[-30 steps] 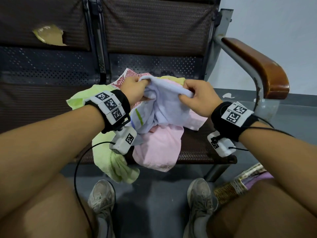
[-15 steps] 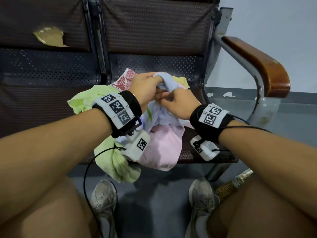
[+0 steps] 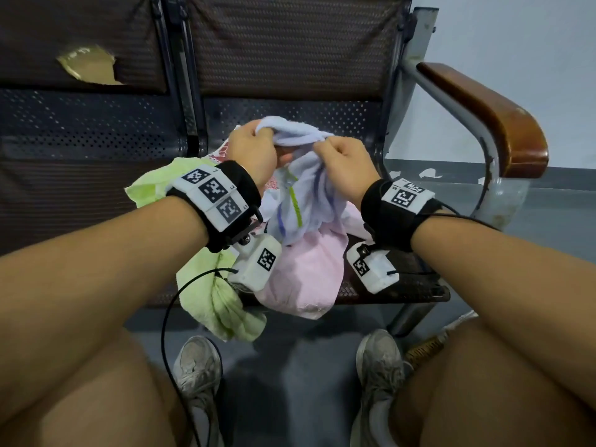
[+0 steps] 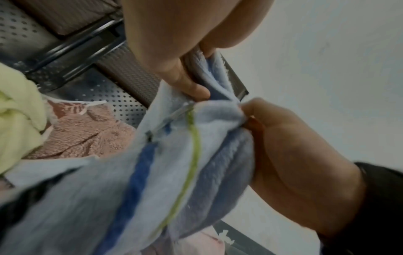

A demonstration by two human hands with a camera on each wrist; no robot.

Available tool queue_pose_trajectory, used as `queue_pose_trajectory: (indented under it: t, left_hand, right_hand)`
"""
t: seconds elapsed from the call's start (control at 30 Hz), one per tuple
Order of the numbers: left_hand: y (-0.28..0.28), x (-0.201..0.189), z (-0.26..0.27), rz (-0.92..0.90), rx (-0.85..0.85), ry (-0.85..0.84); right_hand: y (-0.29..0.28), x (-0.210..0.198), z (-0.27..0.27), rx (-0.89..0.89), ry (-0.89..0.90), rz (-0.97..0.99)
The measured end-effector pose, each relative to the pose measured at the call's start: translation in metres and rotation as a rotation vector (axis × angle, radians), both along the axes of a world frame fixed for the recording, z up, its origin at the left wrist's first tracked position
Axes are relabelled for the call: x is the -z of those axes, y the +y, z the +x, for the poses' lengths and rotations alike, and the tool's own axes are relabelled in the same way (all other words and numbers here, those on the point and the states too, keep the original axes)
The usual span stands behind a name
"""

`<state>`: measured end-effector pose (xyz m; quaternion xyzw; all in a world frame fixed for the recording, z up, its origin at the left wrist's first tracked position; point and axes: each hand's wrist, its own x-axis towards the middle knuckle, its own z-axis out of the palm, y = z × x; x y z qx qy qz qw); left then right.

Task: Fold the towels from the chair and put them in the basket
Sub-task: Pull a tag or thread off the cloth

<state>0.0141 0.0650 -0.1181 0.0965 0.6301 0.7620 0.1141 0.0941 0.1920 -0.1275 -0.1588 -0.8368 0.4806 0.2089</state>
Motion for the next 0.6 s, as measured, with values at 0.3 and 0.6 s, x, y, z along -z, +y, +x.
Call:
queue_pose_trajectory:
  t: [0.3, 0.6]
  left_hand:
    - [-0.009, 0.001, -0.003, -0.171, 0.111, 0.015]
    - [-0.016, 0.004, -0.015, -0.165, -0.033, -0.014]
  right_hand:
    - [0.025, 0.007, 0.004, 0.109, -0.158, 0.642]
    - [0.020, 0.008, 0.009, -0.161, -0.193, 0.546]
